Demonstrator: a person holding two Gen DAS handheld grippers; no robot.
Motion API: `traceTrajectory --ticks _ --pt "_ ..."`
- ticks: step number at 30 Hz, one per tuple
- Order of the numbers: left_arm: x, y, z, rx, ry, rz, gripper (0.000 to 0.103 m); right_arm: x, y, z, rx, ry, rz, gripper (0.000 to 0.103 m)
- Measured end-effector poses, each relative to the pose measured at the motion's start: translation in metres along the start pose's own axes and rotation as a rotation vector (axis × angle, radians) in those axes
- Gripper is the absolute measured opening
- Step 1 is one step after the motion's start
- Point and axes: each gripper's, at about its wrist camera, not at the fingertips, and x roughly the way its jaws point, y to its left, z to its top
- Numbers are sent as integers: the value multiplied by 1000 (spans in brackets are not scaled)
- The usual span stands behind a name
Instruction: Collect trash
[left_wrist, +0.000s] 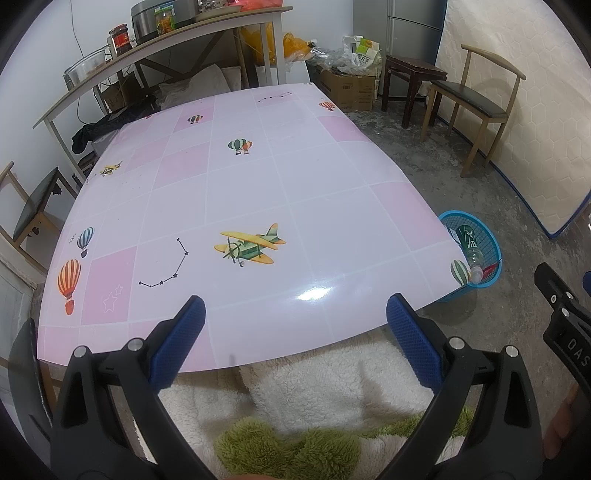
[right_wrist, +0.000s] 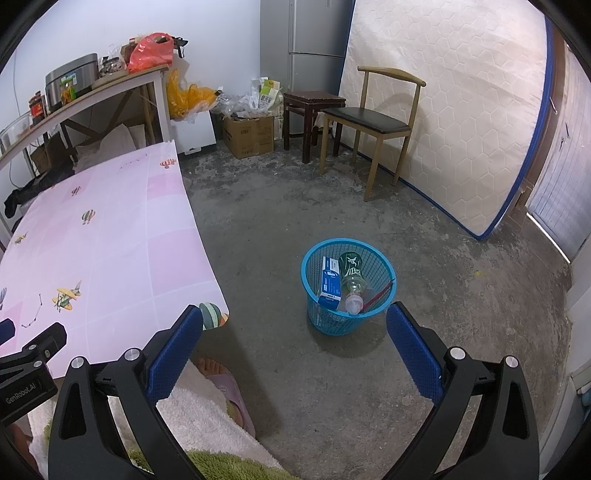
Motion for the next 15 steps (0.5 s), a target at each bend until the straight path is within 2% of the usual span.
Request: traceTrajectory --ticks 15 --pt "0 -1 0 3 0 -1 95 -2 0 0 3 -4 -1 97"
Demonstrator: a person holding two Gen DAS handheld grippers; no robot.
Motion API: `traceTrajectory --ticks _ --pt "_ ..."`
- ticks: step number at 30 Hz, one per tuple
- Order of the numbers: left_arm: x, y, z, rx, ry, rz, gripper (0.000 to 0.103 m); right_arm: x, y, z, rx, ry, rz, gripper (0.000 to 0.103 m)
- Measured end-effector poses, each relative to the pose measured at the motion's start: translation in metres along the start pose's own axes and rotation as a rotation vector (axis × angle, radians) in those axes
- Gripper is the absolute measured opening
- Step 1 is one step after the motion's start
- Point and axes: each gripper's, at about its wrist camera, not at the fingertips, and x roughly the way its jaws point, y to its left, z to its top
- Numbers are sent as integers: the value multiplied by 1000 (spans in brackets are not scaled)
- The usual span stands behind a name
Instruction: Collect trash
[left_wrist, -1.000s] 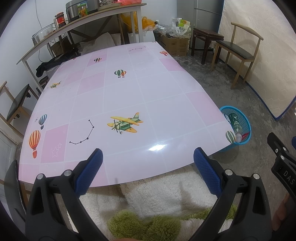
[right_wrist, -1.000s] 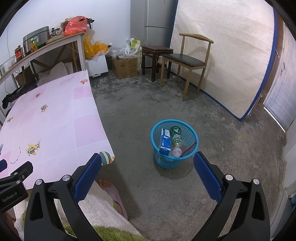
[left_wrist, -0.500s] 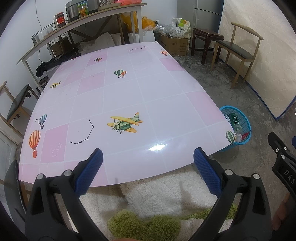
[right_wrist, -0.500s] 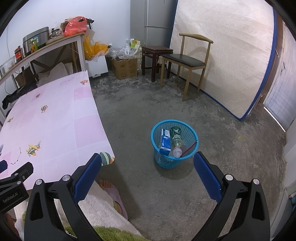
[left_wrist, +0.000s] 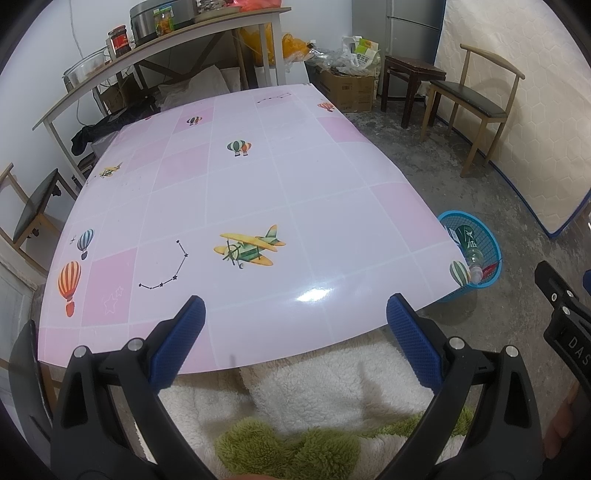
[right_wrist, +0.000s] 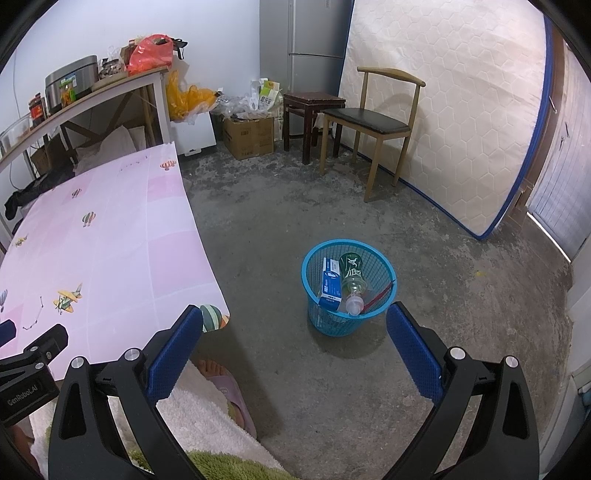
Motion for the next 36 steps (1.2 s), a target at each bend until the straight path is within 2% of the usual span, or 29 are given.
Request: traceTrajectory --ticks 36 --pt "0 -4 -1 3 6 -4 95 -2 5 -3 12 5 1 97"
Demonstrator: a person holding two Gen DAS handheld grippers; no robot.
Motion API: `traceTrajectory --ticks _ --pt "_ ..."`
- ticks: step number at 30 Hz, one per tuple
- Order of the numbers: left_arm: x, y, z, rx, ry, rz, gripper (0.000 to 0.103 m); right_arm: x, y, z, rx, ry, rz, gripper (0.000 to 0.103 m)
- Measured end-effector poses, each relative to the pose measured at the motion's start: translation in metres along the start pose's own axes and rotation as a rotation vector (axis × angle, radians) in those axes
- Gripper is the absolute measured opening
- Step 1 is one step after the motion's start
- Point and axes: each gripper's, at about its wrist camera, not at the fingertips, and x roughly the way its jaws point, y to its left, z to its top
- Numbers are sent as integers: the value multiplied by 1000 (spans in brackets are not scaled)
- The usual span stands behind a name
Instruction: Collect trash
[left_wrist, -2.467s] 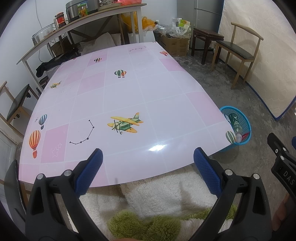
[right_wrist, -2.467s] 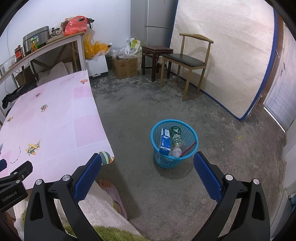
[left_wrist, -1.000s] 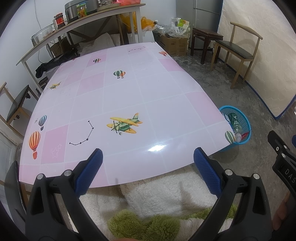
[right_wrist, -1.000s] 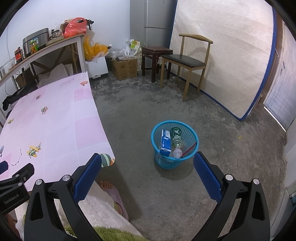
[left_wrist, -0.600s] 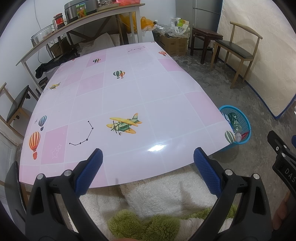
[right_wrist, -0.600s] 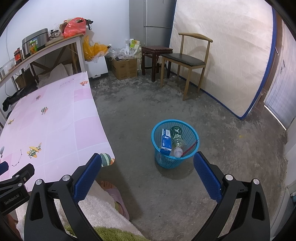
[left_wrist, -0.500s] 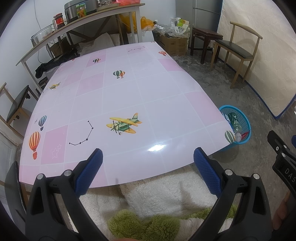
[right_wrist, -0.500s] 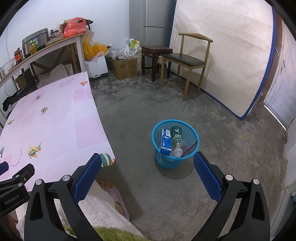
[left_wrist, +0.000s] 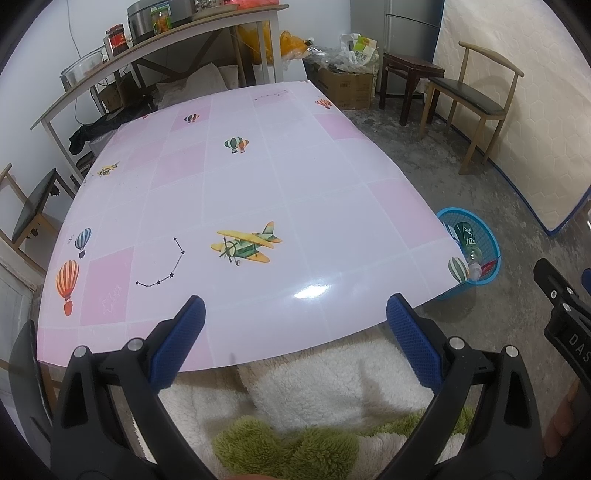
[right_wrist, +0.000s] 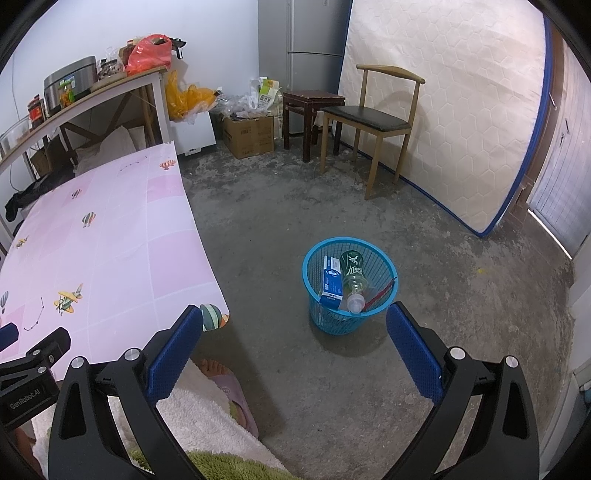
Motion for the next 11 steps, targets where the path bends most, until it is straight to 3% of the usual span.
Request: traceTrajectory --ticks 11 --pt "5 6 0 5 14 -15 95 1 4 -4 5 -1 -1 97"
